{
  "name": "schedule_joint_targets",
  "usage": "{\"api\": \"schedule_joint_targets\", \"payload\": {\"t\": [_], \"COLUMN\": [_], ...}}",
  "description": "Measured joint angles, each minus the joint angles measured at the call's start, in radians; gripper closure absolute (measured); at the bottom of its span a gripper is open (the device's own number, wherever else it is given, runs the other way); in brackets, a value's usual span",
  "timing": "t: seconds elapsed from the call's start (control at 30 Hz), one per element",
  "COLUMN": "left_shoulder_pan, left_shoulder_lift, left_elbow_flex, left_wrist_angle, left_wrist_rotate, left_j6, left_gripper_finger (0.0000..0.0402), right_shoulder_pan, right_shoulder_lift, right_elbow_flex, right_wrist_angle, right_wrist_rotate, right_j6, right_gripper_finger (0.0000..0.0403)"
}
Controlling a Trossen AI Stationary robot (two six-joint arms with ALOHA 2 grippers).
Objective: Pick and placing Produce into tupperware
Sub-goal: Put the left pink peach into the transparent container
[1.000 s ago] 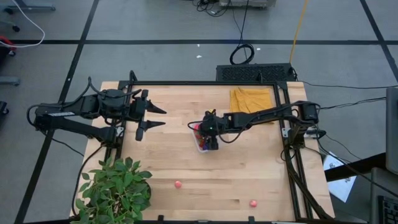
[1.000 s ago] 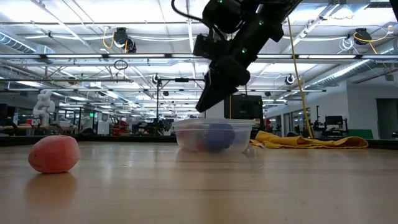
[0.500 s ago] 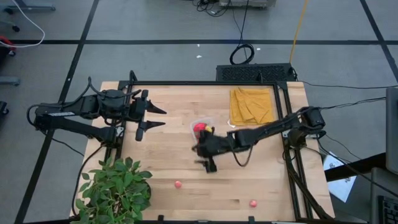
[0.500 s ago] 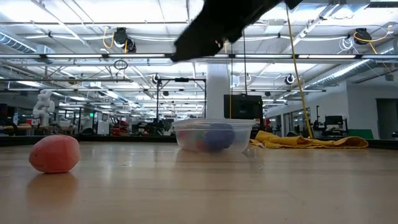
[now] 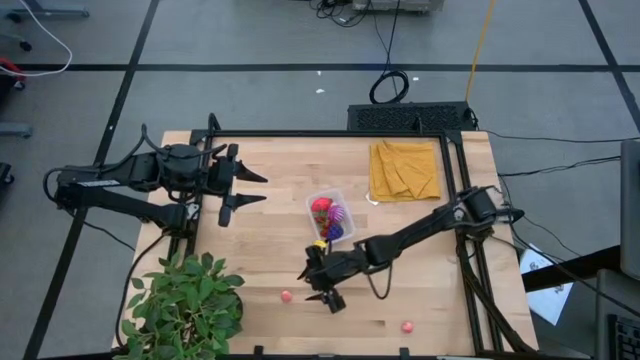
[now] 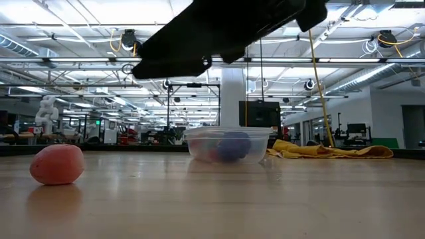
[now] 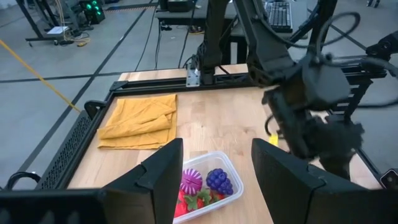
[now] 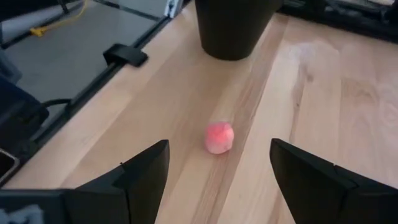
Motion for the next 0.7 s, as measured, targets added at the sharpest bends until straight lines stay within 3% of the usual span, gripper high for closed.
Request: {"api": "schedule_joint_targets", "payload": {"t": [0.33, 0.7], "left_shoulder_pan": [0.000, 0.000], "left_shoulder_lift": [0.000, 0.000], "left_elbow_flex": [0.000, 0.000], "left_wrist_angle": [-0.001, -0.002], "left_wrist_rotate": [0.000, 0.000], "left_j6": [-0.002, -0.002], "left_gripper_finger": [0.0206, 0.0206], "right_shoulder_pan": [-0.002, -0.021], "right_shoulder_lift": [0.165, 0.229], "right_elbow_flex": [0.254, 0.355], "right_wrist_angle": [-0.264, -0.314], "right_wrist_rotate": [-0.025, -0.061], "right_j6": [-0.047, -0.078], "right_gripper_finger": [0.0133, 0.0133]}}
